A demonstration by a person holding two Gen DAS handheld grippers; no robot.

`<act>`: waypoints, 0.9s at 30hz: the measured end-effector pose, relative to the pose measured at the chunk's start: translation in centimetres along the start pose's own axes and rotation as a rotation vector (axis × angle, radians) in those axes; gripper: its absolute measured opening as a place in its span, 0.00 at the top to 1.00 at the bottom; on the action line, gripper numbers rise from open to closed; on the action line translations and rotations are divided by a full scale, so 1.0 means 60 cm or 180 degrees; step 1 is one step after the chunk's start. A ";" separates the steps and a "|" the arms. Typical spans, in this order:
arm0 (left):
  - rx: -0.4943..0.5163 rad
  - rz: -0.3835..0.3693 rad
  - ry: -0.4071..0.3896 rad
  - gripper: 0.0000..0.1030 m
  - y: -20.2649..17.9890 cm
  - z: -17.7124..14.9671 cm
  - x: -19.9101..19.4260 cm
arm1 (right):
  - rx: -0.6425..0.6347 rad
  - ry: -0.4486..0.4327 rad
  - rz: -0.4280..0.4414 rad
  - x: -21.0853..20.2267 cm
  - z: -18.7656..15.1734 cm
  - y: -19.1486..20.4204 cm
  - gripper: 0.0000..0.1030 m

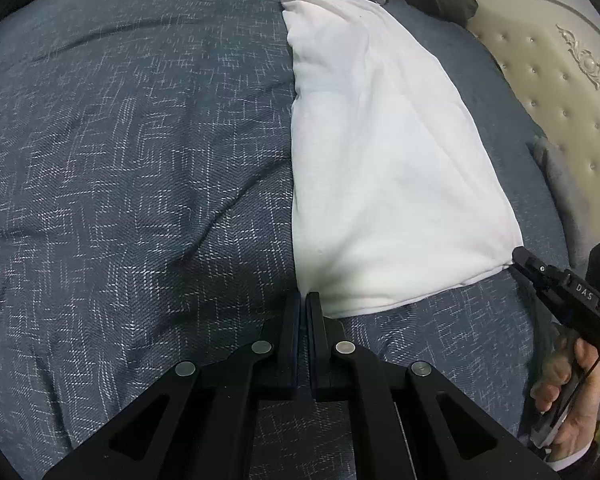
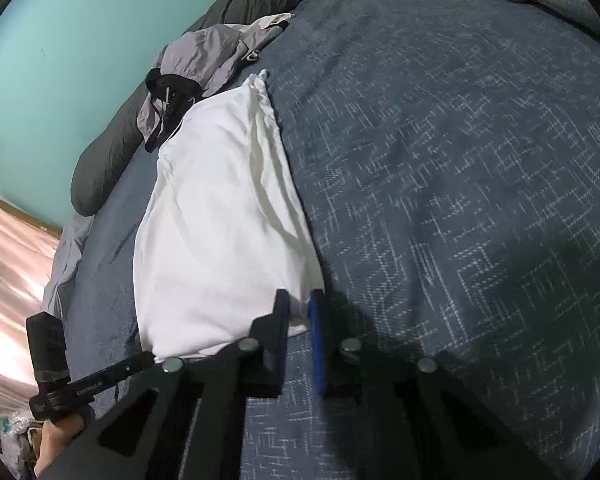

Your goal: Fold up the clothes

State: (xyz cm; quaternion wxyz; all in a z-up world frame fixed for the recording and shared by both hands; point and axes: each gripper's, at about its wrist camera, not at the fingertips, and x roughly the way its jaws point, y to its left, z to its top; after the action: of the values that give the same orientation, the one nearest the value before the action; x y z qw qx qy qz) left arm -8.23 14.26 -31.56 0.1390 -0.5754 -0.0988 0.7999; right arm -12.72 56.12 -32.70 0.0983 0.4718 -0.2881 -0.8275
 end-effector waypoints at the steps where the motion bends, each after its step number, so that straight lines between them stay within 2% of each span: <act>1: 0.0002 0.0005 0.0000 0.97 0.003 0.003 0.006 | 0.0040 -0.0004 0.0016 -0.001 0.000 -0.003 0.93; 5: -0.0013 0.0014 0.0005 0.97 0.031 0.022 0.052 | 0.0103 -0.0009 -0.0026 -0.001 0.001 -0.006 0.93; 19: 0.0051 0.0053 -0.0039 0.96 0.010 0.013 0.053 | 0.0185 -0.0042 -0.0163 -0.016 0.017 0.002 0.91; 24: 0.0014 -0.0059 -0.0051 0.96 0.016 0.006 0.047 | -0.0037 -0.0173 -0.0222 -0.037 0.052 0.034 0.91; 27: -0.0062 -0.0140 -0.0068 0.94 0.024 0.003 0.036 | -0.0308 -0.0103 -0.0216 -0.028 0.091 0.067 0.91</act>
State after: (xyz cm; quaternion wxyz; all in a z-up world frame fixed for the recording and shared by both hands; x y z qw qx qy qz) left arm -9.22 13.61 -33.88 0.1499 -0.5659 -0.1208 0.8017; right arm -16.85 55.68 -27.05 0.0882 0.4626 -0.2331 -0.8508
